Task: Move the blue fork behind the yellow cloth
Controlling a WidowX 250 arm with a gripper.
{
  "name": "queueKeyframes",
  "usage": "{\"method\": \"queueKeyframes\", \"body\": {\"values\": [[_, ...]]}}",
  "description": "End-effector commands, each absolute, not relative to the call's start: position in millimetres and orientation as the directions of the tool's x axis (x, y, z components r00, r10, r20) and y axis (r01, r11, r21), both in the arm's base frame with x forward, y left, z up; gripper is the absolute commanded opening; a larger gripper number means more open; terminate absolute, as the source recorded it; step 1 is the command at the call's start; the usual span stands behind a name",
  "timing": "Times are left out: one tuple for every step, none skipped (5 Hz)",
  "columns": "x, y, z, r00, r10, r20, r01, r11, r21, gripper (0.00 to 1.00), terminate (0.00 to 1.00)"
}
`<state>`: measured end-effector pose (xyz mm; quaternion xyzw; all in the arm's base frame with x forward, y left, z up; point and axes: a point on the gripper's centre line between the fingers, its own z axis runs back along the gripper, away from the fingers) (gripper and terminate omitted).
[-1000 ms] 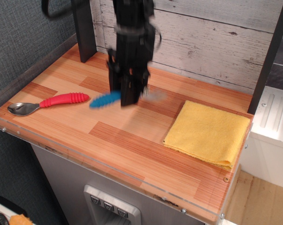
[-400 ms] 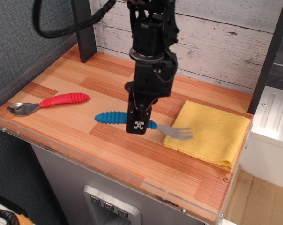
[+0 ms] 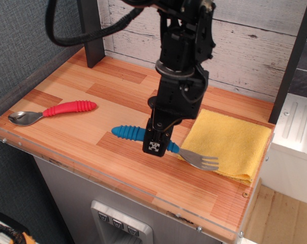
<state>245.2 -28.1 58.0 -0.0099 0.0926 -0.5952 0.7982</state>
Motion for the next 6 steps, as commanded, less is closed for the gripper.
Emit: {"method": "queueKeyframes", "body": {"values": [[256.0, -31.9, 59.4, 0.174, -0.982, -0.072, 0.977, 0.181, -0.114, 0.0, 0.0], [254.8, -23.5, 53.5, 0.189, -0.982, -0.025, 0.974, 0.19, -0.121, 0.0, 0.0], [253.2, -21.1, 53.8, 0.243, -0.97, 0.003, 0.967, 0.242, -0.077, 0.0, 0.0], [255.8, -23.0, 42.6, 0.249, -0.969, 0.006, 0.965, 0.247, -0.084, 0.0, 0.0], [262.1, -28.6, 32.3, 0.262, -0.965, 0.011, 0.962, 0.26, -0.077, 0.0, 0.0], [260.6, -27.1, 27.6, 0.24, -0.97, 0.036, 0.967, 0.235, -0.092, 0.0, 0.0]]}}
